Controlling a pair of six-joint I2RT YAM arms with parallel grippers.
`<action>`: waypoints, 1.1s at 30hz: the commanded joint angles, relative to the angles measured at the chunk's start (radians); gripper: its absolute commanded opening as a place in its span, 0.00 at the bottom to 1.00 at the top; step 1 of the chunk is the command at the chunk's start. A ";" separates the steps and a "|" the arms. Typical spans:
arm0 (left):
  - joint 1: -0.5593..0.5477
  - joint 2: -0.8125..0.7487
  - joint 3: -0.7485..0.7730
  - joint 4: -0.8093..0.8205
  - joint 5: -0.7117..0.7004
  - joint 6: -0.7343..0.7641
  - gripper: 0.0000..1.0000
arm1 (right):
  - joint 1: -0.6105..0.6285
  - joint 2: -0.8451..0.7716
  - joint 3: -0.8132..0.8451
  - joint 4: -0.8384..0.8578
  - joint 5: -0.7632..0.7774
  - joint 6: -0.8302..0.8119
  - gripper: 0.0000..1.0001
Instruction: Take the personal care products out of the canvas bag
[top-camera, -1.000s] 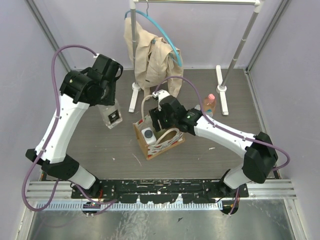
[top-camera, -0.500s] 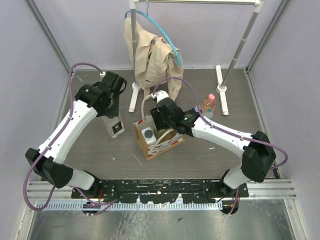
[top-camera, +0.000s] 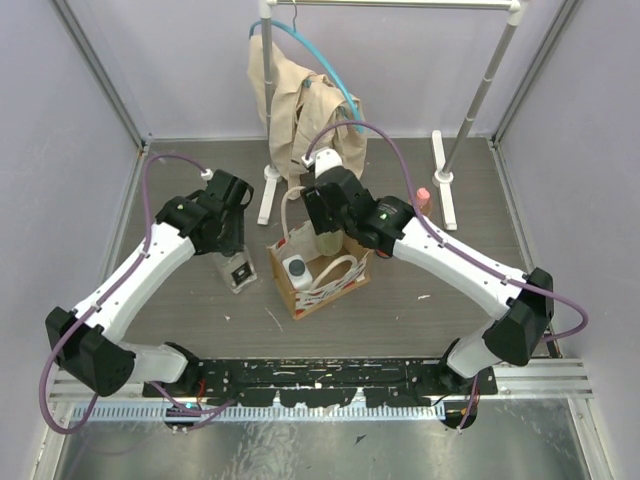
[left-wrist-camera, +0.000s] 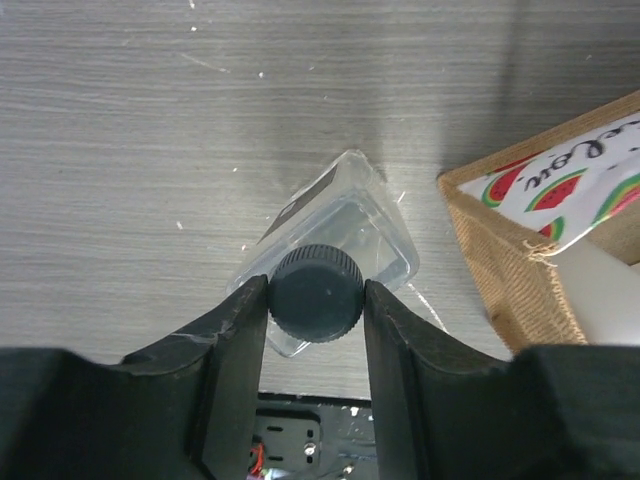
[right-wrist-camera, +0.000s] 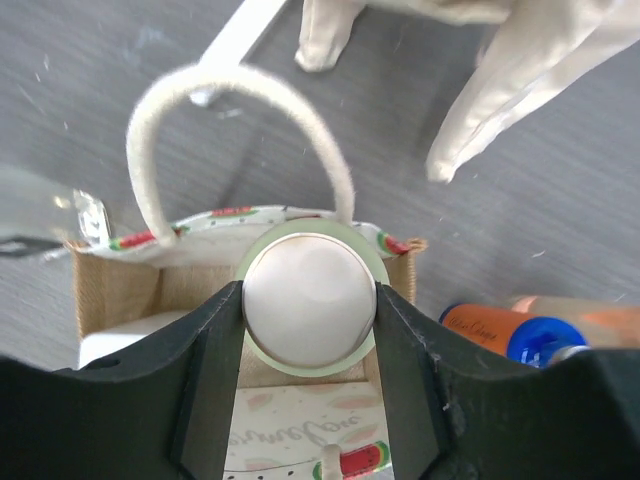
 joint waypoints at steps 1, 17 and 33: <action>0.003 -0.058 -0.053 0.119 0.015 -0.041 0.54 | -0.009 -0.083 0.175 0.063 0.131 -0.049 0.19; -0.016 -0.107 0.344 -0.078 0.098 -0.039 0.75 | -0.235 -0.165 0.186 0.118 0.106 -0.071 0.19; -0.270 0.146 0.328 0.022 0.210 -0.032 0.70 | -0.326 -0.166 -0.158 0.317 0.042 -0.025 0.19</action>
